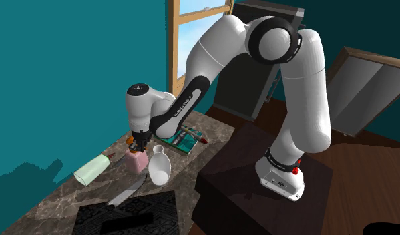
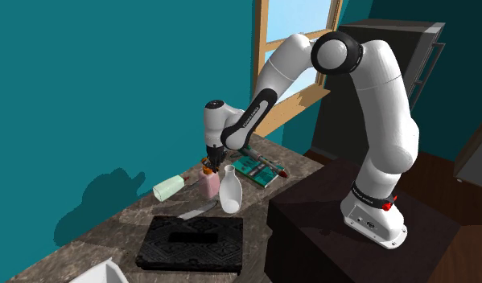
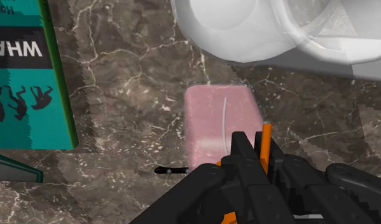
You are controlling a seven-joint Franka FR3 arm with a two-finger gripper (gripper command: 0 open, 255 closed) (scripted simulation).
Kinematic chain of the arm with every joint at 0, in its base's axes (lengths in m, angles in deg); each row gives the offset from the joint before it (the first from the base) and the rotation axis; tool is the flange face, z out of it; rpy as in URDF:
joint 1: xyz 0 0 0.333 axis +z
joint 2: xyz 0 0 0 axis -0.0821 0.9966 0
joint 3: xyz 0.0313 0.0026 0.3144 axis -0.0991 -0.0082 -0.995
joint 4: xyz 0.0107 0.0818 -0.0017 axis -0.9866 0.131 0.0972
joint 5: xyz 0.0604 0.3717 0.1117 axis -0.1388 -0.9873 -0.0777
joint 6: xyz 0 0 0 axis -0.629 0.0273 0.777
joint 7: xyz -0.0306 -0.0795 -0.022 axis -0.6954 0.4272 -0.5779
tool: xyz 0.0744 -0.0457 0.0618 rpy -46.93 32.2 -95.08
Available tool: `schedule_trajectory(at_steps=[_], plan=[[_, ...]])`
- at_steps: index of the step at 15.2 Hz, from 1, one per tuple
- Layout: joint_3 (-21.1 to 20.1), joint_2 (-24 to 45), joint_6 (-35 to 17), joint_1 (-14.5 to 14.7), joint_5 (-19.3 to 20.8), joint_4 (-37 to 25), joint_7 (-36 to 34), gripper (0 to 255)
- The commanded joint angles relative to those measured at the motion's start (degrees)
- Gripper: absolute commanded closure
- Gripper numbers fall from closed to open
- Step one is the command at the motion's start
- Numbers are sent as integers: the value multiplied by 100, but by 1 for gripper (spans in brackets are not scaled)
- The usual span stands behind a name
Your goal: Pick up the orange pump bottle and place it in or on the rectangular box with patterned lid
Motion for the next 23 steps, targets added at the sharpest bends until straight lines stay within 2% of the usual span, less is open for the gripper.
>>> schedule_trajectory(at_steps=[1, 5, 23], plan=[[0, 0, 0, 0, 0, 0, 0, 255], [0, 1, -1, 0, 0, 0, 0, 255], [-440, -1056, 989, -322, -622, 24, 466, 255]])
